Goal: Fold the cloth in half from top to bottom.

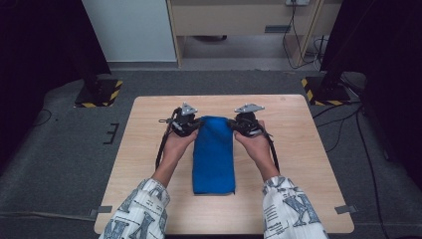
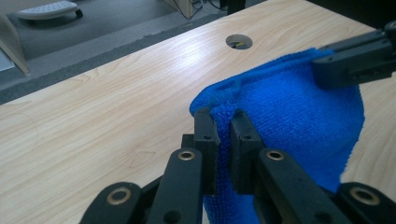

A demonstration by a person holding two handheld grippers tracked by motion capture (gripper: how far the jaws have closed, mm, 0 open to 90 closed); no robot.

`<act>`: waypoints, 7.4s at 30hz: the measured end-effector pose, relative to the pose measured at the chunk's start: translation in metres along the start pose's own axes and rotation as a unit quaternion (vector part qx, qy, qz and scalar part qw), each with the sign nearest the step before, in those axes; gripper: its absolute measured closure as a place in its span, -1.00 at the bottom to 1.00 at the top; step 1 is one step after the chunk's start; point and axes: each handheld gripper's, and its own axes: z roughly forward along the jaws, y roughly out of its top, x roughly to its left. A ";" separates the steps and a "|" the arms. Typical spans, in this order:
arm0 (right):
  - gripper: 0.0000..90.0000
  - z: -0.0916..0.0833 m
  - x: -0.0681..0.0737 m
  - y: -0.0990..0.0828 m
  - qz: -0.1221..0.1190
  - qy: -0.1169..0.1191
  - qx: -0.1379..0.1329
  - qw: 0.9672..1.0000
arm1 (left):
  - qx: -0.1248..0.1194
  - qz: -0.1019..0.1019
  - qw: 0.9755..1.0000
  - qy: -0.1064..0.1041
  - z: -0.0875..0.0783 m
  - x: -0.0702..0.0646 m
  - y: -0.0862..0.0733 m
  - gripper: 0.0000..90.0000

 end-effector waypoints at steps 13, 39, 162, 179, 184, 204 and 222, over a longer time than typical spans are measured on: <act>0.91 -0.027 0.020 -0.019 -0.022 0.021 -0.005 1.000 | -0.008 0.022 1.000 -0.014 -0.028 -0.017 -0.018 0.85; 0.91 -0.046 0.042 -0.057 -0.041 0.052 0.005 0.998 | -0.004 0.004 0.999 -0.041 -0.054 -0.042 -0.062 0.82; -0.57 -0.055 0.075 -0.125 -0.062 0.058 0.063 0.994 | 0.053 0.050 0.997 0.015 -0.062 -0.076 -0.133 -0.68; -0.80 -0.044 0.059 -0.117 -0.042 0.038 0.049 0.997 | 0.019 -0.019 0.999 0.024 -0.072 -0.044 -0.127 -0.88; -0.80 -0.047 0.049 -0.110 -0.035 0.035 0.038 0.998 | 0.017 -0.032 0.999 0.032 -0.075 -0.031 -0.127 -0.88; -0.80 -0.069 0.012 -0.097 -0.007 0.006 0.022 1.000 | 0.019 -0.067 0.996 0.051 -0.093 0.010 -0.132 -0.85; -0.83 -0.095 -0.028 -0.110 0.025 -0.032 0.004 0.999 | 0.029 -0.069 0.995 0.058 -0.093 0.016 -0.136 -0.85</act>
